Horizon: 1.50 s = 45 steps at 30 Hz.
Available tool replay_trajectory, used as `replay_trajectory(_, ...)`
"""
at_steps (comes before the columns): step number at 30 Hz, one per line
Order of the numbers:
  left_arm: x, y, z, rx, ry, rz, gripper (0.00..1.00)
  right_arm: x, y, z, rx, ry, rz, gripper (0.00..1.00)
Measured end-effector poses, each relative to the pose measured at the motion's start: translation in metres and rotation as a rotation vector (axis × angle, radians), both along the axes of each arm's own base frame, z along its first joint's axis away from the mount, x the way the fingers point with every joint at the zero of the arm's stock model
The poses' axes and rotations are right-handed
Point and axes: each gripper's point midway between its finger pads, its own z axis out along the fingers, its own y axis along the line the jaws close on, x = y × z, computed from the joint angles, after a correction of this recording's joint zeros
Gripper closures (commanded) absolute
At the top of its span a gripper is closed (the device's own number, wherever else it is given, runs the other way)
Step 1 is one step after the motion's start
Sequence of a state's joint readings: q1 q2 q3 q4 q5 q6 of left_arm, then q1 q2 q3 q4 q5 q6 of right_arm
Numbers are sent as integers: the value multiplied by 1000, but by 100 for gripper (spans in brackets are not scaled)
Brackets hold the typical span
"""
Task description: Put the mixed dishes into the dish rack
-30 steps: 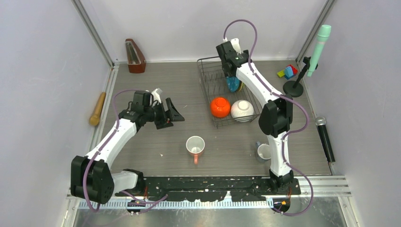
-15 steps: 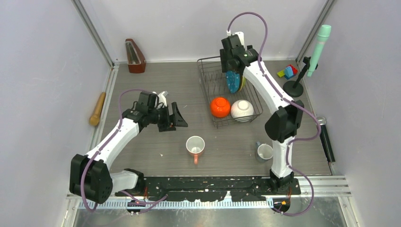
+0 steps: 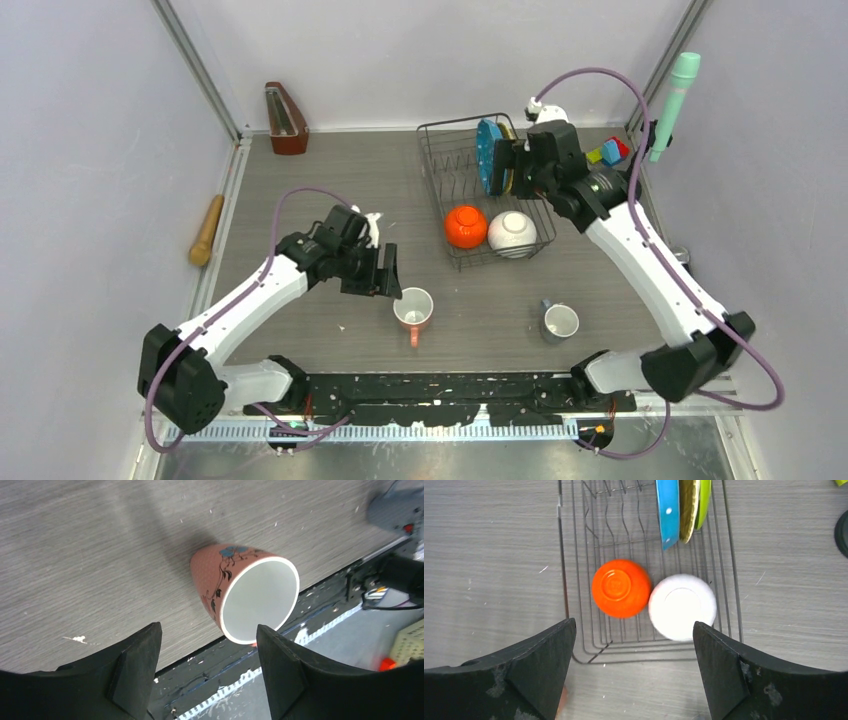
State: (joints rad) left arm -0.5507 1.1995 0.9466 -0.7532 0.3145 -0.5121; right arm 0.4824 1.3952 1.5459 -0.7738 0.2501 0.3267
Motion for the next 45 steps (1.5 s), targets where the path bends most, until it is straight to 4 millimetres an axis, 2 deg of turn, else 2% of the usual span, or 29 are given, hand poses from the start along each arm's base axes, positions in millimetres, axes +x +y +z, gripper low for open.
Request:
replay_trajectory(4, -14, -5, -8, 72, -8, -45, 34, -27, -8, -1, 41, -6, 13, 7)
replay_trajectory(8, -21, -13, -19, 112, 9, -65, 38, -54, -16, -2, 79, -11, 18, 7)
replay_trajectory(12, -19, -15, -33, 150, 40, -61, 54, -75, -23, -2, 117, -19, 20, 7)
replay_trajectory(14, -18, -15, -38, 163, 52, -55, 59, -84, -26, -5, 128, -17, 19, 7)
replay_trajectory(21, -16, -22, -41, 135, 52, -48, 67, -98, -25, -18, 163, 24, 25, 8)
replay_trajectory(22, -16, -23, -43, 128, 55, -47, 71, -100, -24, -20, 170, 32, 28, 8)
replay_trajectory(24, -18, -25, -47, 115, 68, -43, 98, -102, -21, -22, 183, 45, 36, 8)
replay_trajectory(29, -22, -25, -57, 127, 89, -49, 100, -106, -12, -25, 228, 76, 57, 8)
replay_trajectory(32, -20, -22, -56, 138, 76, -43, 100, -112, -1, -29, 275, 111, 94, 8)
replay_trajectory(34, -16, -17, -51, 148, 42, -23, 100, -117, 9, -32, 325, 143, 128, 9)
replay_trajectory(37, -9, -8, -30, 124, -26, 19, 100, -124, 29, -34, 428, 191, 177, 11)
replay_trajectory(42, 20, 7, 26, -34, -170, 158, 100, -130, 63, -34, 646, 260, 246, 12)
replay_trajectory(45, 47, 17, 63, -198, -240, 282, 100, -132, 83, -31, 774, 292, 292, 12)
